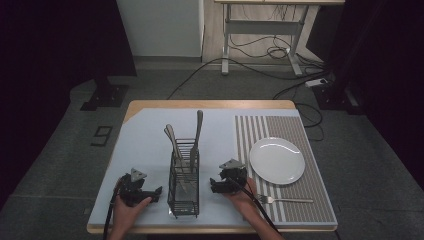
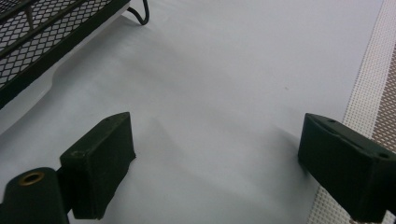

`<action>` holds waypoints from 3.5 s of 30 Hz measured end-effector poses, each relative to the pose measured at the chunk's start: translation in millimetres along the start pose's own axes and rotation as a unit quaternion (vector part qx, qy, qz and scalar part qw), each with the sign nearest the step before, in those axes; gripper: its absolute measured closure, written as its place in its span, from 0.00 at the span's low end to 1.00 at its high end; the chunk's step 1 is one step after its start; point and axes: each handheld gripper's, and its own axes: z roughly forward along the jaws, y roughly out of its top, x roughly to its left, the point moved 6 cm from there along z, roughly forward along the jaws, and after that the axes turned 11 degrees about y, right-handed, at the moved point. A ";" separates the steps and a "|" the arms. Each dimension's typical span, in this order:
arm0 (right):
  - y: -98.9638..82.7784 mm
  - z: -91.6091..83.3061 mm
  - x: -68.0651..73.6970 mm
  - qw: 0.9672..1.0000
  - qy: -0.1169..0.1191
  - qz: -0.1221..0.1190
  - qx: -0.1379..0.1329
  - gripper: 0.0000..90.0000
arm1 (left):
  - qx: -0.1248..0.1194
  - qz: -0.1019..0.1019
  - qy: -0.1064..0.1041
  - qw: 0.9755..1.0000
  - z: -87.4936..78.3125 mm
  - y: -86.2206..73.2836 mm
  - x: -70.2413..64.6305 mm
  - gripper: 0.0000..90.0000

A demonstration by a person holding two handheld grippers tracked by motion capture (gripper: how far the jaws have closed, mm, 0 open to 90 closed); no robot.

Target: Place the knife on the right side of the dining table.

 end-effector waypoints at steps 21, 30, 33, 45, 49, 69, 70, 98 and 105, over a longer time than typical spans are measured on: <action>26.6 -40.3 0.5 0.992 0.061 0.035 -0.101 0.17 | 0.000 0.000 0.000 1.000 0.0 0.1 0.0 0.00; 44.1 -58.5 -1.5 0.988 0.074 0.035 -0.131 0.17 | 0.000 0.001 0.000 1.000 -0.1 0.0 0.1 0.00; 47.8 -60.4 -1.9 0.987 0.076 0.033 -0.134 0.17 | 0.001 0.001 0.000 1.000 -0.1 0.0 0.3 0.00; 68.7 -64.9 0.0 0.986 0.083 0.030 -0.144 0.19 | 0.000 0.001 0.000 1.000 -0.1 0.0 0.1 0.00; 77.9 -66.0 0.9 0.985 0.088 0.023 -0.149 0.23 | 0.000 0.001 0.000 1.000 -0.2 0.0 0.1 0.00; 106.3 -56.4 1.4 0.982 0.097 0.009 -0.163 0.29 | 0.001 0.002 0.000 1.000 -0.3 -0.2 0.4 0.00; 107.1 -54.3 3.1 0.983 0.095 0.003 -0.159 0.29 | 0.001 0.002 0.000 1.000 -0.3 -0.2 0.4 0.00; 142.7 -34.9 19.5 0.977 0.119 -0.046 -0.170 0.46 | 0.000 0.002 0.000 1.000 -0.1 -0.1 0.4 0.00; 150.3 -34.0 20.4 0.976 0.124 -0.053 -0.172 0.51 | 0.001 0.002 0.000 1.000 -0.2 -0.1 0.4 0.00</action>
